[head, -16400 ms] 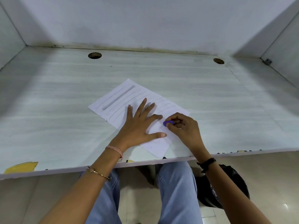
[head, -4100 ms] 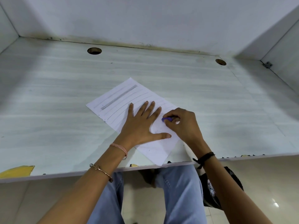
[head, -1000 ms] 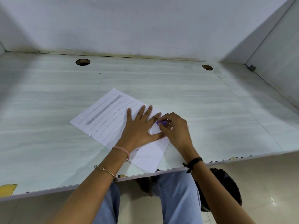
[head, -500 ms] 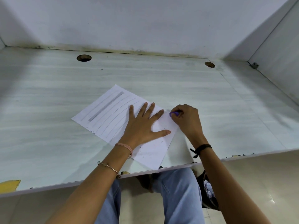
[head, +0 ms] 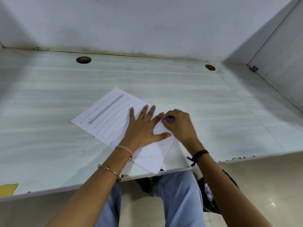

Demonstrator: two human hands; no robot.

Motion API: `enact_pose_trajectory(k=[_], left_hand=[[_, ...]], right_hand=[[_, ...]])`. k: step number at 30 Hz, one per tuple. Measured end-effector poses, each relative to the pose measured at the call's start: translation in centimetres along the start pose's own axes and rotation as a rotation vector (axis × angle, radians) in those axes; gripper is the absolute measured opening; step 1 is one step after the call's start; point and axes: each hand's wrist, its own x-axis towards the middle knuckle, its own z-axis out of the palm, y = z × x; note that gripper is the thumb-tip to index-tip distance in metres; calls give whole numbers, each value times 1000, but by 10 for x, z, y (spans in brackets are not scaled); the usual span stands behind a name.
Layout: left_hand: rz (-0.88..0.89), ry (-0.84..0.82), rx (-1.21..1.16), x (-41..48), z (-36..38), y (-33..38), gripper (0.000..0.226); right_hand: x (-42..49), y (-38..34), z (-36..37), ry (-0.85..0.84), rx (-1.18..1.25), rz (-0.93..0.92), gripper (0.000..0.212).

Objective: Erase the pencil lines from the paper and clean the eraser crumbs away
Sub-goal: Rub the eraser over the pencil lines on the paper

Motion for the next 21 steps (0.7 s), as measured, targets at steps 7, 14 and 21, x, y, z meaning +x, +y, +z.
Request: enact_pose_trajectory(k=[7, 14, 21], left_hand=[[1, 0, 1, 0, -1, 0, 95], [-2, 6, -17, 0, 2, -1, 97], [-9, -3, -23, 0, 1, -2, 94]], right_hand=[[7, 5, -5, -1, -57, 17, 11], [17, 24, -23, 52, -52, 104, 11], [10, 22, -17, 33, 71, 92, 7]])
